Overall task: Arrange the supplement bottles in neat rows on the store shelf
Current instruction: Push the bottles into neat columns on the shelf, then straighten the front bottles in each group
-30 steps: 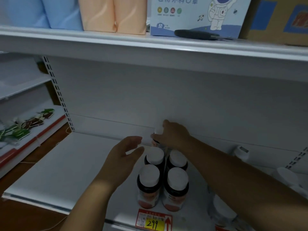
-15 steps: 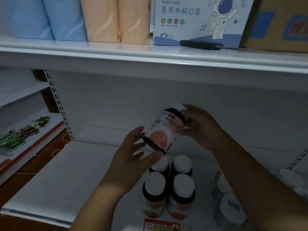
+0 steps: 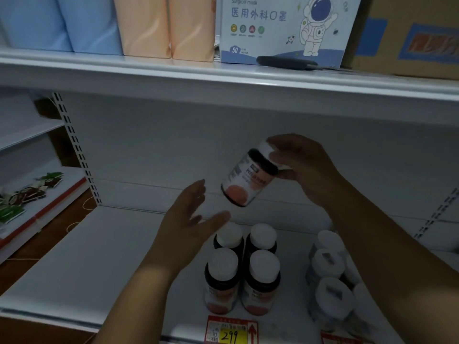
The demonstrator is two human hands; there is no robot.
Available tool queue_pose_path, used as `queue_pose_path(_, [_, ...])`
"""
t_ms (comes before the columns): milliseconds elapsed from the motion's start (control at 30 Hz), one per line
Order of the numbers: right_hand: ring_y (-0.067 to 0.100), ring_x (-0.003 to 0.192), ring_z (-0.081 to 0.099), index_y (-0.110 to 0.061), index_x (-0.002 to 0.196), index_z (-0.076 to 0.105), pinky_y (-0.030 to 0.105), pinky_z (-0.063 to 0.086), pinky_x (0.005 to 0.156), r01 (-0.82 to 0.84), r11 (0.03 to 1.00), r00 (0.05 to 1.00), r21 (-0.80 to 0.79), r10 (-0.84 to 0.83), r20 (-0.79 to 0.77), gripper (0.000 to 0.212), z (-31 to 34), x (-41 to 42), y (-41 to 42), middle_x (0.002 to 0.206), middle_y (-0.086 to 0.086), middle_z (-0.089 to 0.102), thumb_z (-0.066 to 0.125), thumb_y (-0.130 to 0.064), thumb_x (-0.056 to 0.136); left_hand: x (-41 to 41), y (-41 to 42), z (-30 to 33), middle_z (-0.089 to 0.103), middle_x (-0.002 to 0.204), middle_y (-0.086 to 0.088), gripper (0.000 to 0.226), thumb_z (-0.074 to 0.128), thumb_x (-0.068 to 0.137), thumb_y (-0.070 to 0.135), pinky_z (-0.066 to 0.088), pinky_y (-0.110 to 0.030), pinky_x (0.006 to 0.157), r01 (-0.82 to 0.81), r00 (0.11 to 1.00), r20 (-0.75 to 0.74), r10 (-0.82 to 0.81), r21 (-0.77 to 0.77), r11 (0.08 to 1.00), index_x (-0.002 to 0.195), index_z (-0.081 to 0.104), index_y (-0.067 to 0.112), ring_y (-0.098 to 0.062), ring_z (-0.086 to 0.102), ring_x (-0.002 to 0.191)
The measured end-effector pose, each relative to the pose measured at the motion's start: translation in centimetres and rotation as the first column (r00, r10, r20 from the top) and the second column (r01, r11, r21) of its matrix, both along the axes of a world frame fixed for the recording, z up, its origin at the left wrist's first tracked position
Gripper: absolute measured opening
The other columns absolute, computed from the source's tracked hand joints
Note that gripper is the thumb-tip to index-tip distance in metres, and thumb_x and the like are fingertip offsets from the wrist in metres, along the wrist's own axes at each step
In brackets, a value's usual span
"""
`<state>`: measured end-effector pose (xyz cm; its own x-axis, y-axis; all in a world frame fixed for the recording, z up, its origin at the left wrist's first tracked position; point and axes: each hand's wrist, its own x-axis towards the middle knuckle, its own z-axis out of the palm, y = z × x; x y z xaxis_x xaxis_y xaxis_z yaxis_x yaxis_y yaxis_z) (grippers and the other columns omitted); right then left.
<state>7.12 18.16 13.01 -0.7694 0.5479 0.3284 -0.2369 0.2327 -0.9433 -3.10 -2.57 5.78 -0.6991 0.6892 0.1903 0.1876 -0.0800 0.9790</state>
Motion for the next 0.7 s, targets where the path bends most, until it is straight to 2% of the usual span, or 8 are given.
queue_pose_path(67, [0.008,0.083,0.064,-0.032,0.081,0.067,0.020,0.051,0.068,0.083,0.967,0.983,0.241,-0.119,0.138,0.028,-1.4,-1.4,0.3,0.088,-0.010,0.067,0.074,-0.009,0.068,-0.7,-0.1,-1.0,0.056,0.121,0.015,0.060,0.073,0.066,0.043,0.040,-0.020,0.086,-0.096,0.995,0.001,0.096,-0.078,0.992,0.121,0.048,0.040,0.003,0.051,0.112])
queue_pose_path(133, [0.012,0.096,0.059,-0.027,0.090,0.065,0.021,0.048,0.080,-0.021,0.925,0.939,0.379,-0.112,0.326,0.030,-3.6,-3.0,0.2,0.099,-0.007,0.064,0.074,-0.007,0.070,-0.9,0.1,-2.1,0.057,0.123,0.006,0.054,0.070,0.074,0.039,0.038,-0.024,0.086,-0.141,0.990,-0.034,0.137,-0.173,0.975,0.123,0.048,0.034,-0.005,0.050,0.113])
queue_pose_path(267, [0.011,0.100,0.057,-0.023,0.097,0.066,0.017,0.046,0.080,-0.183,0.931,0.867,0.317,0.001,0.498,0.033,-7.4,-4.4,0.2,0.106,-0.004,0.062,0.075,-0.008,0.069,-0.7,0.7,-3.0,0.051,0.131,0.008,0.053,0.061,0.078,0.048,0.034,-0.010,0.073,-0.137,0.980,-0.178,0.086,-0.299,0.944,0.127,0.044,0.037,0.009,0.048,0.091])
queue_pose_path(367, [0.013,0.101,0.058,-0.021,0.103,0.066,0.022,0.049,0.083,-0.221,0.921,0.829,0.322,0.004,0.560,0.035,-9.4,-4.4,0.5,0.112,0.000,0.063,0.074,-0.011,0.071,-0.3,1.2,-2.8,0.045,0.136,0.012,0.057,0.055,0.078,0.055,0.031,-0.007,0.070,-0.151,0.952,-0.305,0.041,-0.348,0.925,0.130,0.040,0.038,0.001,0.048,0.097])
queue_pose_path(433, [0.017,0.104,0.057,-0.021,0.106,0.064,0.030,0.049,0.088,-0.229,0.923,0.809,0.310,0.003,0.588,0.034,-10.3,-4.1,0.6,0.116,0.002,0.062,0.072,-0.014,0.074,0.1,1.7,-2.6,0.043,0.137,0.012,0.058,0.053,0.079,0.056,0.035,-0.013,0.075,-0.160,0.924,-0.383,0.011,-0.359,0.919,0.132,0.039,0.037,-0.007,0.052,0.102])
queue_pose_path(533, [0.013,0.109,0.053,-0.022,0.114,0.060,0.026,0.045,0.091,-0.258,0.919,0.788,0.300,0.020,0.615,0.037,-10.6,-3.2,1.0,0.123,0.000,0.057,0.071,-0.023,0.078,0.9,2.5,-2.2,0.041,0.135,0.015,0.062,0.051,0.078,0.059,0.031,-0.018,0.087,-0.148,0.891,-0.453,-0.030,-0.352,0.924,0.133,0.038,0.035,0.003,0.039,0.107])
queue_pose_path(600, [0.014,0.113,0.051,-0.020,0.117,0.059,0.020,0.038,0.091,-0.190,0.881,0.818,0.432,-0.101,0.566,0.040,-10.5,-1.7,2.0,0.126,0.001,0.057,0.070,-0.026,0.079,1.7,2.9,-1.7,0.040,0.126,0.020,0.072,0.045,0.067,0.069,0.030,-0.017,0.086,-0.133,0.891,-0.452,-0.035,-0.333,0.933,0.131,0.039,0.036,0.005,0.037,0.104])
queue_pose_path(700, [0.025,0.112,0.053,-0.015,0.110,0.063,0.023,0.036,0.089,0.201,0.680,0.763,0.705,-0.560,0.323,0.033,-9.9,3.0,5.8,0.122,0.009,0.060,0.066,-0.026,0.079,2.9,2.9,-0.6,0.038,0.117,0.033,0.071,0.043,0.060,0.072,0.031,-0.009,0.078,-0.121,0.881,-0.472,-0.031,-0.289,0.950,0.125,0.041,0.044,0.014,0.039,0.096])
